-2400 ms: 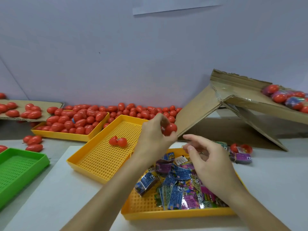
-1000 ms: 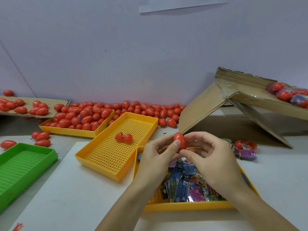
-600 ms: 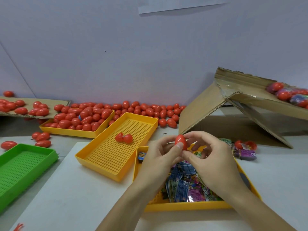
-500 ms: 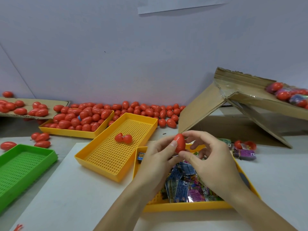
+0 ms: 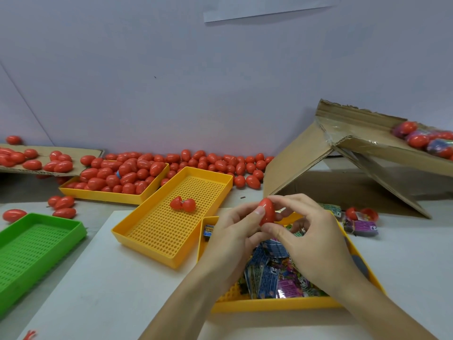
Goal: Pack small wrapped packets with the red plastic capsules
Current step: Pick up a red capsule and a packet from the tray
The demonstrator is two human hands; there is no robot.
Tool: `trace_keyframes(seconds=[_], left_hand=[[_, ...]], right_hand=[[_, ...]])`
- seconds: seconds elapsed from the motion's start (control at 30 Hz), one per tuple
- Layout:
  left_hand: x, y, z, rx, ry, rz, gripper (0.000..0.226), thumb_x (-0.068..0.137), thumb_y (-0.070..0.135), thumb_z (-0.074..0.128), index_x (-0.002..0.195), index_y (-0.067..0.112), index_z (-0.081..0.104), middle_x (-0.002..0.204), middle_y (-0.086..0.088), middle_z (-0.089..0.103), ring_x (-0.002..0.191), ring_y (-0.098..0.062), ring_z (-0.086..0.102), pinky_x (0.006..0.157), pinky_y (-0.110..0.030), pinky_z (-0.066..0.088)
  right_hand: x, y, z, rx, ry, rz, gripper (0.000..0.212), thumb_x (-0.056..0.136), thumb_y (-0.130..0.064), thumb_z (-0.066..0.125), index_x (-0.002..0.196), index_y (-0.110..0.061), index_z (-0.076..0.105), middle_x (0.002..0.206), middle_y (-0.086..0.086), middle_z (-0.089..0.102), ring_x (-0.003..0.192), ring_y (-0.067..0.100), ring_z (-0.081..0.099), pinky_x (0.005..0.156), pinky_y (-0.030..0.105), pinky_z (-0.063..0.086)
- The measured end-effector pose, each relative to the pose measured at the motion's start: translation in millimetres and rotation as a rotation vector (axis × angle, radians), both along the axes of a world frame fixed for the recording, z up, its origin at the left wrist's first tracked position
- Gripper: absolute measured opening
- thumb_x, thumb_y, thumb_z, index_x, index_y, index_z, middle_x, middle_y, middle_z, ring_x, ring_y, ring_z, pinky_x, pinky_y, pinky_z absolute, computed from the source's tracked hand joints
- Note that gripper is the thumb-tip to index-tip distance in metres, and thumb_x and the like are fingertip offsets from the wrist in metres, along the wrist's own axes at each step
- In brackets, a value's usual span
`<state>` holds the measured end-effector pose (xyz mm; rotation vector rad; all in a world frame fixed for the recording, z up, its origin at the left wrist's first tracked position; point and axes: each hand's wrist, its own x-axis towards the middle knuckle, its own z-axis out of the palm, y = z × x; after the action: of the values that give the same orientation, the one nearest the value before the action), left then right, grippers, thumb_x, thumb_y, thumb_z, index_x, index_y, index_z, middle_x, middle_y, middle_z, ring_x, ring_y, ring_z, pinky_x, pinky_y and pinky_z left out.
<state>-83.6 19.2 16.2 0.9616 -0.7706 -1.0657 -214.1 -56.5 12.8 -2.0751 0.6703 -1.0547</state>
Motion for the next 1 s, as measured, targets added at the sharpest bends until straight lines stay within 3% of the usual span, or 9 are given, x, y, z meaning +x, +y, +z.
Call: trace_keyframes(seconds=[0.13,0.23,0.37,0.57,0.63,0.77,1.0], left_hand=[[0,0,-1,0.031,0.044,0.025,0.031,0.100,0.016,0.051,0.123,-0.001,0.063,0.113,-0.024,0.071,0.106,-0.033,0.069,0.085,-0.031,0.058],[0,0,1,0.038,0.106,0.069,0.028,0.101,0.015,0.049,0.114,-0.004,0.064,0.101,-0.023,0.073,0.088,-0.030,0.071,0.076,-0.031,0.060],[4,-2,3,0.042,0.175,0.237,0.018,0.100,0.009,0.049,0.107,-0.005,0.058,0.083,-0.021,0.071,0.065,-0.023,0.066,0.060,-0.027,0.057],[10,-3,2,0.059,0.194,0.416,0.013,0.096,0.006,0.056,0.106,-0.002,0.059,0.079,-0.013,0.071,0.063,-0.017,0.066,0.057,-0.024,0.056],[11,-3,0,0.072,0.169,0.428,0.011,0.096,0.007,0.057,0.103,0.000,0.061,0.079,-0.012,0.071,0.064,-0.017,0.066,0.058,-0.024,0.056],[11,-4,-1,0.089,0.115,0.432,0.008,0.095,0.010,0.058,0.098,0.004,0.063,0.080,-0.011,0.072,0.065,-0.016,0.066,0.058,-0.025,0.055],[9,-3,-2,0.100,0.056,0.440,0.008,0.096,0.011,0.058,0.096,0.006,0.065,0.084,-0.012,0.072,0.068,-0.018,0.066,0.059,-0.025,0.055]], right_hand=[[-1,-2,-1,0.027,-0.006,0.031,0.054,0.073,-0.048,0.066,0.124,-0.031,0.067,0.105,-0.022,0.064,0.101,0.002,0.060,0.073,0.026,0.054],[-2,-5,-2,0.097,-0.063,0.061,0.042,0.085,-0.031,0.070,0.126,-0.027,0.066,0.102,-0.016,0.068,0.102,0.005,0.063,0.076,0.025,0.056],[-6,-16,-1,0.133,-0.133,0.002,0.025,0.094,-0.014,0.064,0.107,-0.035,0.070,0.090,-0.019,0.074,0.092,0.000,0.069,0.075,0.013,0.053],[-14,-22,3,-0.121,0.170,-0.027,0.017,0.088,-0.016,0.072,0.091,-0.032,0.077,0.077,-0.023,0.070,0.082,-0.001,0.065,0.070,0.013,0.052],[-15,-19,3,-0.163,0.316,0.075,0.004,0.085,-0.031,0.076,0.087,-0.034,0.077,0.080,-0.024,0.070,0.084,-0.001,0.064,0.074,0.020,0.054],[-11,-13,-1,-0.206,0.548,0.150,0.028,0.077,-0.061,0.072,0.091,-0.037,0.072,0.084,-0.026,0.064,0.088,-0.005,0.057,0.070,0.023,0.054],[-11,-13,-4,-0.234,0.512,0.142,0.007,0.088,-0.040,0.069,0.089,-0.035,0.073,0.080,-0.031,0.061,0.094,-0.010,0.055,0.073,0.021,0.054]])
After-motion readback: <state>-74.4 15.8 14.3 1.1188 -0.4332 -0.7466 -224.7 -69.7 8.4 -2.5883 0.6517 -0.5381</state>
